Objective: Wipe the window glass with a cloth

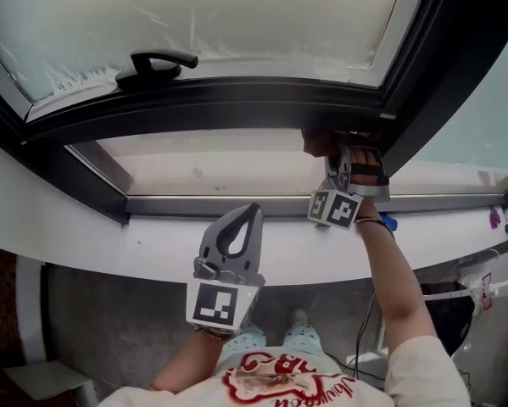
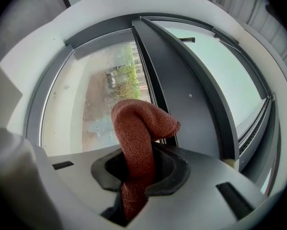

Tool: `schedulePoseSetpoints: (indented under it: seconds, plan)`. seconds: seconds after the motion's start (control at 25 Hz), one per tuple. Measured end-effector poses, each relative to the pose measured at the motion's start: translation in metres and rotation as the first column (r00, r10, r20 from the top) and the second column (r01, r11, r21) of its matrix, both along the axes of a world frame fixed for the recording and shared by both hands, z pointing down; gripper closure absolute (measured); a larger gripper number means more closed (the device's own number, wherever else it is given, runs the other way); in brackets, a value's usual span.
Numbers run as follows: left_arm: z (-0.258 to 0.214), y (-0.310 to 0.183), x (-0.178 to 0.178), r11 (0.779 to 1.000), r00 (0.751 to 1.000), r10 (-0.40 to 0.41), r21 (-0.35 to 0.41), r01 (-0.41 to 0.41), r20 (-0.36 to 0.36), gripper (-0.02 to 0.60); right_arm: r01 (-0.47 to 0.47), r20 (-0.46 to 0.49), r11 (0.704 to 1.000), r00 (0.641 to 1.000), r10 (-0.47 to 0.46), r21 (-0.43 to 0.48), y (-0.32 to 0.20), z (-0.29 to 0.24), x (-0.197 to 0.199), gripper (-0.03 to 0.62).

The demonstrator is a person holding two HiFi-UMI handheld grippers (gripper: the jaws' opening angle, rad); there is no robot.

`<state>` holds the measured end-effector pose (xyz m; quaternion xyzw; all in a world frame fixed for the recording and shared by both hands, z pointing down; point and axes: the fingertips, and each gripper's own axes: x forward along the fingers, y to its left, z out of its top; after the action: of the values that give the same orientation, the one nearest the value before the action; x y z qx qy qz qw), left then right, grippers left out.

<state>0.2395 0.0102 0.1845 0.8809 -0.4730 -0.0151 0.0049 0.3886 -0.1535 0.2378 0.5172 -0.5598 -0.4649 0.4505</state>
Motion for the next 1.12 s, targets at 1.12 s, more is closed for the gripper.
schedulePoseSetpoints:
  seconds: [1.12]
  plan:
    - [0.036,-0.039,0.021,0.994,0.996,-0.089,-0.063,0.09,0.013,0.56,0.125,-0.078,0.923,0.983,-0.164,-0.363,-0.015,0.19,-0.031,0.506]
